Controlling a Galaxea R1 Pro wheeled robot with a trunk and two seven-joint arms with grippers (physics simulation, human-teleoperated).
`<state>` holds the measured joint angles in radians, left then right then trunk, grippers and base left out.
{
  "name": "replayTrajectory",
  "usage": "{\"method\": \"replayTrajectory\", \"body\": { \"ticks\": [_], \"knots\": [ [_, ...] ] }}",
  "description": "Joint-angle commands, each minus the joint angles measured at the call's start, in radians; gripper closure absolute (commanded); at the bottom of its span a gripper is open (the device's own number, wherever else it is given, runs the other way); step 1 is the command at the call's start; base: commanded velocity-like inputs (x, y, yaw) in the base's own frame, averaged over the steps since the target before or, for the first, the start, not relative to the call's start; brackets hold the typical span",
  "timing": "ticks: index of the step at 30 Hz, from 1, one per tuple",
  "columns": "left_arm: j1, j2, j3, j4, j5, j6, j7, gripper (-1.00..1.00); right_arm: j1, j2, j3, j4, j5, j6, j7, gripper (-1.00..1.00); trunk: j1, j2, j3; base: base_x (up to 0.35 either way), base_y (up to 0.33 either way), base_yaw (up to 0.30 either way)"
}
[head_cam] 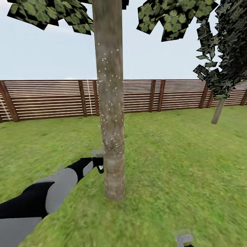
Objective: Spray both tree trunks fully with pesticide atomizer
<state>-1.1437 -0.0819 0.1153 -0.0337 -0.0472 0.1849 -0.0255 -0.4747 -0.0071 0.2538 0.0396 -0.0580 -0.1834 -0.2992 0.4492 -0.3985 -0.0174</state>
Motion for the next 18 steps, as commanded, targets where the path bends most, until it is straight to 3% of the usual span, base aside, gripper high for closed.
{"method": "replayTrajectory", "body": {
  "ticks": [1, 5, 10, 18],
  "knots": [
    [0.043, 0.0, 0.008, 0.006, -0.005, -0.008, -0.002, 1.0, 0.008, 0.0, 0.009, 0.01, -0.005, -0.008, -0.001, -1.0, 0.001, -0.001, -0.002, 0.0, 0.0, 0.0],
    [0.19, 0.0, 0.008, 0.005, -0.004, -0.153, -0.002, 1.0, 0.04, -0.001, 0.009, 0.017, -0.006, -0.008, -0.001, -1.0, 0.001, -0.001, -0.002, 0.0, 0.008, 0.0],
    [0.219, 0.001, 0.009, 0.005, -0.004, -0.186, -0.001, 1.0, 0.043, -0.002, 0.008, 0.017, -0.008, -0.008, -0.001, -1.0, 0.001, -0.001, -0.002, 0.016, 0.229, 0.0],
    [0.222, 0.002, 0.008, 0.005, -0.005, -0.191, -0.001, 1.0, 0.044, -0.001, 0.009, 0.017, -0.008, -0.007, -0.001, -1.0, 0.001, -0.001, -0.002, 0.112, 0.333, 0.0]
  ]
}}
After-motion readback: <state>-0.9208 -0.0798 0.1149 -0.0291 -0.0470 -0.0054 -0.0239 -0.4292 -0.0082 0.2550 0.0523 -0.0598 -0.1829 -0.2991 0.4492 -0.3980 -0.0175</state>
